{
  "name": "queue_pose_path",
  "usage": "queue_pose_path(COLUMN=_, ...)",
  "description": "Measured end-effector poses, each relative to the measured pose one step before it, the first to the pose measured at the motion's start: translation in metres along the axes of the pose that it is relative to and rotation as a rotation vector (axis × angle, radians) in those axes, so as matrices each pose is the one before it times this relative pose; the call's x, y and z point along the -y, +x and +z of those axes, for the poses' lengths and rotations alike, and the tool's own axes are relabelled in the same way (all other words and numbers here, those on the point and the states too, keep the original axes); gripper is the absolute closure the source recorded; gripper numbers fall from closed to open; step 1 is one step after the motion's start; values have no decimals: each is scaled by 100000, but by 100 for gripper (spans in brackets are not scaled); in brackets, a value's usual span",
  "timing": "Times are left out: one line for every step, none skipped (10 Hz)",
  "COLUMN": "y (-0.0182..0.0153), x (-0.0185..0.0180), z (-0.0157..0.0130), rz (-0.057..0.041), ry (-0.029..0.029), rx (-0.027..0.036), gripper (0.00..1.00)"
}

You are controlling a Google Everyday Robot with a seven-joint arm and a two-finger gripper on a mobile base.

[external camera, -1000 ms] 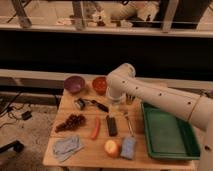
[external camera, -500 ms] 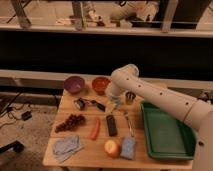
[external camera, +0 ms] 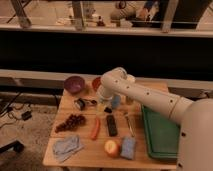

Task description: Place brush in table surface

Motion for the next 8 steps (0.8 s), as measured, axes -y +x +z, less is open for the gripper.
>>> queue_pose_path(y=-130, x=245, z=369, rz=-388, ry=69, rx=273, gripper=20)
queue_pose_path(y=-217, x=229, z=411, rz=-425, ry=39, rx=254, gripper=20)
queue_pose_path(y=-83, x=118, z=614, rz=-287, ry=-271, rx=-2, gripper=20)
queue_pose_path(y=152, x=145, z=423, rz=306, ry=-99, rx=-33, gripper=20)
queue_pose_path(y=528, x=80, z=502, rz=671, ry=-149, rx=-380, gripper=20)
queue_pose_path(y=307, x=-8, z=798, rz=226, ry=-445, rx=-240, gripper=20)
queue_pose_path(y=7, x=99, z=485, rz=-128, ry=-297, rx=-98, gripper=20)
queue_pose_path(y=91, x=127, z=574, rz=-46, ry=-394, rx=-81, gripper=20)
